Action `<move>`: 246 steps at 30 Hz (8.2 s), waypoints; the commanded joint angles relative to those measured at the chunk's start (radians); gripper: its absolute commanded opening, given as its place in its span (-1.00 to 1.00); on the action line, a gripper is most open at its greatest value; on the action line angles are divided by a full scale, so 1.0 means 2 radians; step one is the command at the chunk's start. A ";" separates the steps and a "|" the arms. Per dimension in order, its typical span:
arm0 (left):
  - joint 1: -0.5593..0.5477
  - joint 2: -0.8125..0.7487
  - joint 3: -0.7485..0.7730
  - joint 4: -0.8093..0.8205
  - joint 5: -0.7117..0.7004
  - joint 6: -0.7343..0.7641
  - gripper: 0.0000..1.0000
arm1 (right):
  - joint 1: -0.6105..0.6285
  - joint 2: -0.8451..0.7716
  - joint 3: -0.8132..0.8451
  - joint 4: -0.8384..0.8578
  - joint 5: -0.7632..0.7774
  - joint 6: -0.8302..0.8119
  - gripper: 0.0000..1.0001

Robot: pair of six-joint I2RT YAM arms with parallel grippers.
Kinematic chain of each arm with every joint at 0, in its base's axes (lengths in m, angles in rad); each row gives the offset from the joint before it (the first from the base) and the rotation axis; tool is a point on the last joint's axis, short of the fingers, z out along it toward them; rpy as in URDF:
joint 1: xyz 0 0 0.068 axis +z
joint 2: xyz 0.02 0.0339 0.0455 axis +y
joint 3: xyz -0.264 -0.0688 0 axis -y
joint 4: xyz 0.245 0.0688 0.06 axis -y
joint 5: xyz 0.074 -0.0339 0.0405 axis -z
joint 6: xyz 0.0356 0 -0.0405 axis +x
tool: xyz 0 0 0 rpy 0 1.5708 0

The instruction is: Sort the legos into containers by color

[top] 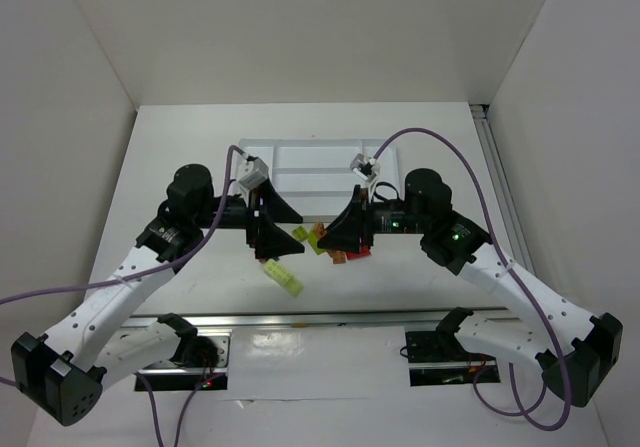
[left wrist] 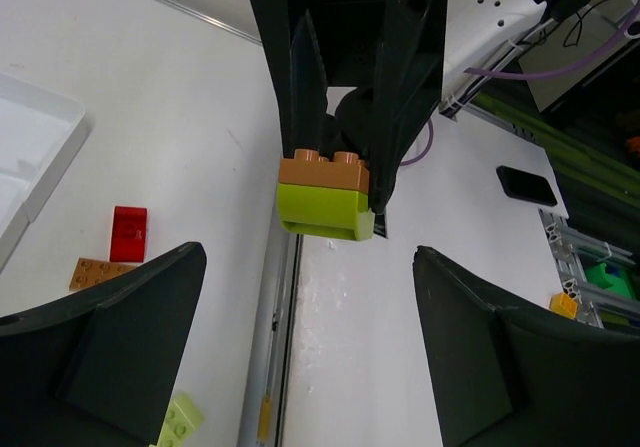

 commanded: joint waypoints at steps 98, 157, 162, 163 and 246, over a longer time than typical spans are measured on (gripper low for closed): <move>0.145 0.521 0.501 -0.348 -0.454 -0.048 0.65 | -0.224 0.539 0.355 -0.070 0.476 -0.008 0.52; 0.064 0.337 0.326 -0.294 -0.514 -0.083 0.46 | 0.123 0.404 0.138 -0.234 0.576 0.065 -0.57; 0.060 0.332 0.314 -0.275 -0.478 -0.088 0.46 | 0.071 0.375 0.194 -0.262 0.557 0.031 -0.57; 0.060 0.332 0.308 -0.275 -0.478 -0.088 0.46 | 0.047 0.368 0.199 -0.262 0.557 0.025 -0.54; 0.019 0.288 0.199 -0.343 -0.572 -0.090 0.70 | -0.023 0.357 0.034 -0.194 0.518 -0.034 0.81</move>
